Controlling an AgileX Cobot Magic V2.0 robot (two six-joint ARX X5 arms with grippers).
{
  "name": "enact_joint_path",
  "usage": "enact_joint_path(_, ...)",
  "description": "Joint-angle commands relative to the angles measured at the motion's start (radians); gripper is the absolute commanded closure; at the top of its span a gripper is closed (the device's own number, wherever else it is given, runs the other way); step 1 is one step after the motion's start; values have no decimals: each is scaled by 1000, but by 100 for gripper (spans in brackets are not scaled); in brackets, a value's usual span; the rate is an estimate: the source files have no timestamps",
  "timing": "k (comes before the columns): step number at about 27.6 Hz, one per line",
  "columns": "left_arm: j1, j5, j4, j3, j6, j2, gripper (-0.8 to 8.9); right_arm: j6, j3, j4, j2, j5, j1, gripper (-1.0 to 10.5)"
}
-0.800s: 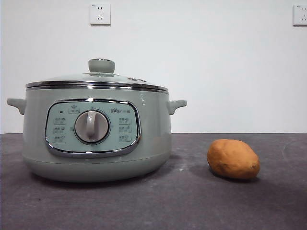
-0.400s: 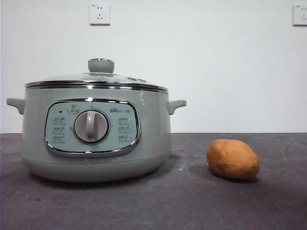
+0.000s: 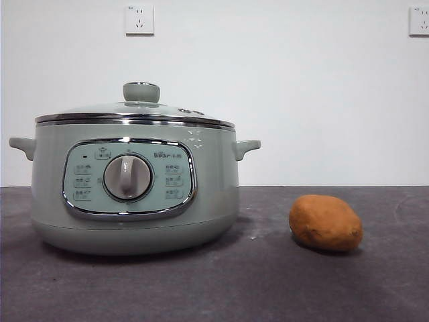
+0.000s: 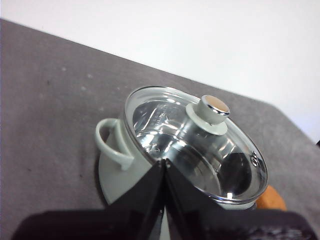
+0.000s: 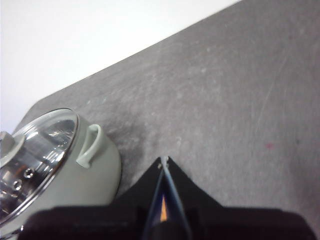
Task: Pick up the potato,open the lid,put the potato in the pot,close the lid
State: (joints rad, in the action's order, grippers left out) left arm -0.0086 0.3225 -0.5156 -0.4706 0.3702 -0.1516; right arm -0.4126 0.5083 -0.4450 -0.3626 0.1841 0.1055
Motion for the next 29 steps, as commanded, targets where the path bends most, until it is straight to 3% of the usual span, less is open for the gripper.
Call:
enact_joint_path(1,2,0,-38,-79,-119,-61,819,74,97,-32,-68,2,0,953)
enact_joint_path(7,2,1,-155,-277,-219,-240,818,123,296,-140,-216,42,0,949)
enact_joint_path(14,2,51,-292,-467,-259,-444,816,255,451,-286,-366,265,0,946)
enact_joint_path(18,2,113,-321,-520,-277,-529,800,282,466,-306,-427,353,0,930)
enact_joint_path(20,2,155,-317,-522,-278,-551,706,299,466,-306,-449,369,1,827)
enact_joint_path(23,1,180,-317,-522,-277,-585,485,299,466,-307,-473,365,1,538)
enact_joint_path(25,1,181,-316,-522,-277,-603,419,300,466,-308,-486,365,1,392)
enact_joint_path(29,0,187,-273,-522,-269,-633,414,299,468,-288,-516,362,11,384)
